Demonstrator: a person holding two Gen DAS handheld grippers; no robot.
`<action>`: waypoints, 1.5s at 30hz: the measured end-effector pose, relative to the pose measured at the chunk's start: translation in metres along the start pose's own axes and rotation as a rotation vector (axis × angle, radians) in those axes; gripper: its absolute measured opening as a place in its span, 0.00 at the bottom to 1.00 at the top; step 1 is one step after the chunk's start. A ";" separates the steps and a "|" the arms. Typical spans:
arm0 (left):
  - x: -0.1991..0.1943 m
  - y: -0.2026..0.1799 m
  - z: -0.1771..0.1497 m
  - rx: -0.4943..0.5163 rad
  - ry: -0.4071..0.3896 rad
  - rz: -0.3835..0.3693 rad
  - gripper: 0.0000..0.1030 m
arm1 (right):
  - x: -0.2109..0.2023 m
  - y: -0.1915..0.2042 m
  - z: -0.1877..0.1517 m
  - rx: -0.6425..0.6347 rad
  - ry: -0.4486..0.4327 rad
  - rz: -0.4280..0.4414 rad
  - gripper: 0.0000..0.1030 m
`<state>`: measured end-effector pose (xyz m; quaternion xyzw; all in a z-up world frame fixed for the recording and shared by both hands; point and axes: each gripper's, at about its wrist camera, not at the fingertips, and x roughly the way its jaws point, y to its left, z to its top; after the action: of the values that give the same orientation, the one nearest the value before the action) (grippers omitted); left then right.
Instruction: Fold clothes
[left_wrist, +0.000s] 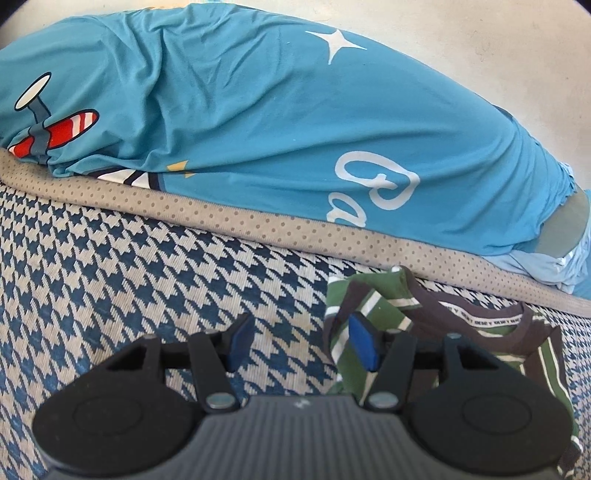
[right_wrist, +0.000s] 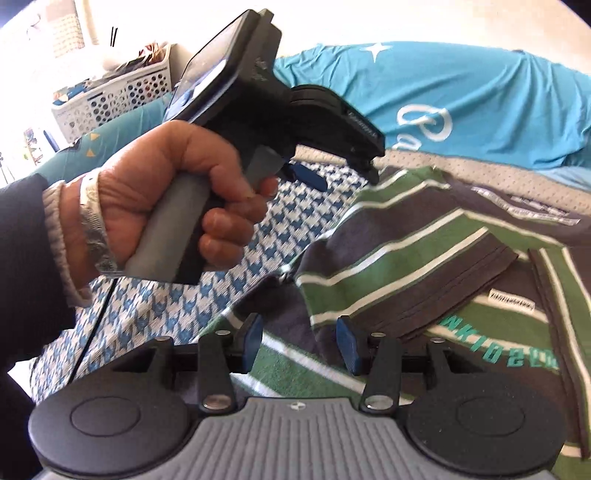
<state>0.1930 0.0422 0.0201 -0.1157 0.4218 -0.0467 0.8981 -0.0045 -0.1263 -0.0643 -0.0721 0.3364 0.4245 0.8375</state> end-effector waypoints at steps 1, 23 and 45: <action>-0.002 -0.002 -0.001 0.016 0.005 -0.012 0.53 | 0.000 0.001 0.001 -0.006 -0.010 -0.007 0.44; 0.002 -0.011 -0.017 0.179 0.041 0.102 0.69 | 0.033 0.019 0.004 -0.080 -0.033 0.039 0.44; -0.017 -0.018 -0.017 0.117 -0.018 0.157 0.69 | 0.001 0.021 -0.001 -0.068 0.040 0.098 0.49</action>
<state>0.1690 0.0249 0.0271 -0.0300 0.4183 0.0004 0.9078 -0.0207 -0.1131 -0.0619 -0.0923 0.3417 0.4748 0.8058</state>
